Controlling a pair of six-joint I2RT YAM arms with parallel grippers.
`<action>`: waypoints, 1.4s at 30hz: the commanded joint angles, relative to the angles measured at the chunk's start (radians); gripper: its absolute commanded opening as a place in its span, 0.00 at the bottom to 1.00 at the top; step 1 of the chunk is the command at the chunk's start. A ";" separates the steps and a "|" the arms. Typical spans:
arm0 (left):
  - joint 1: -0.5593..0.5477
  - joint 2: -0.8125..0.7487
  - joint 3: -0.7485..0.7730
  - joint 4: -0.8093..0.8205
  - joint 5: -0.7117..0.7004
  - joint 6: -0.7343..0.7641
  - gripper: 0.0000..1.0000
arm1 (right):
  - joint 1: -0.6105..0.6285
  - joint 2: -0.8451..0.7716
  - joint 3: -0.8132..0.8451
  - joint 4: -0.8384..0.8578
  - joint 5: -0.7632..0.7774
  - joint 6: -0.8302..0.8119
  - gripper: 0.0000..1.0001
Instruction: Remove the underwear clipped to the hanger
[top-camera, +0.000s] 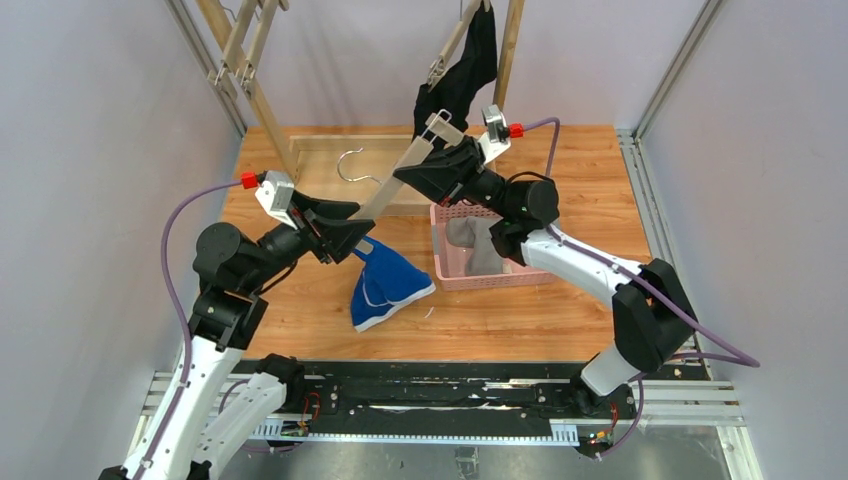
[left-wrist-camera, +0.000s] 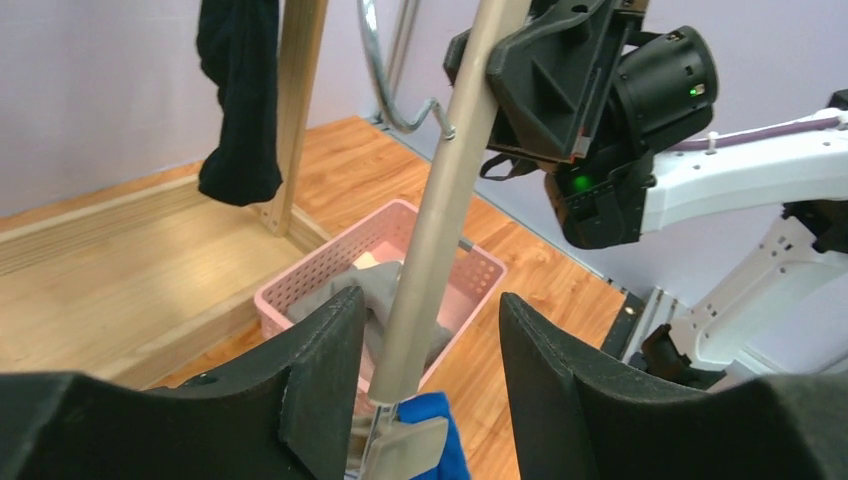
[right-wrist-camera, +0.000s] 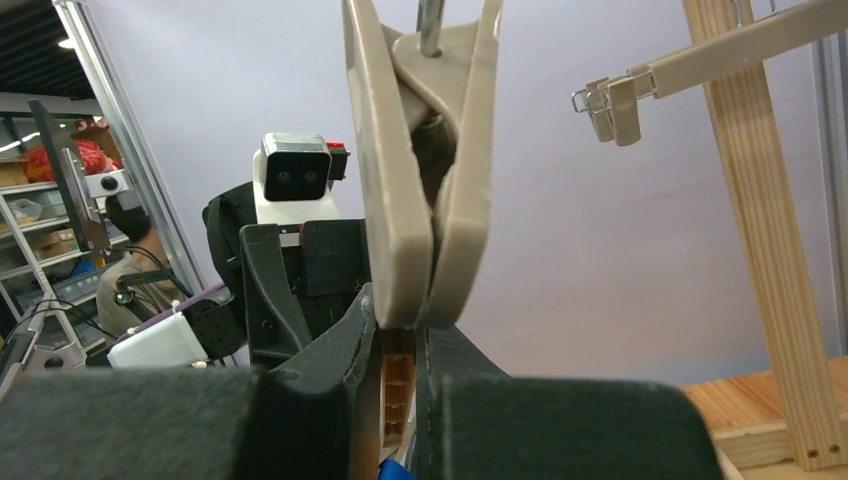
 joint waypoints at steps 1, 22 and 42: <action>-0.003 -0.041 0.001 -0.083 -0.085 0.083 0.58 | 0.003 -0.073 -0.007 0.018 -0.015 -0.041 0.01; -0.003 -0.022 -0.113 0.239 0.135 -0.148 0.60 | -0.001 -0.177 -0.003 -0.018 -0.043 -0.055 0.01; -0.003 -0.042 -0.130 0.270 0.163 -0.173 0.33 | -0.015 -0.195 0.027 -0.054 -0.026 -0.084 0.01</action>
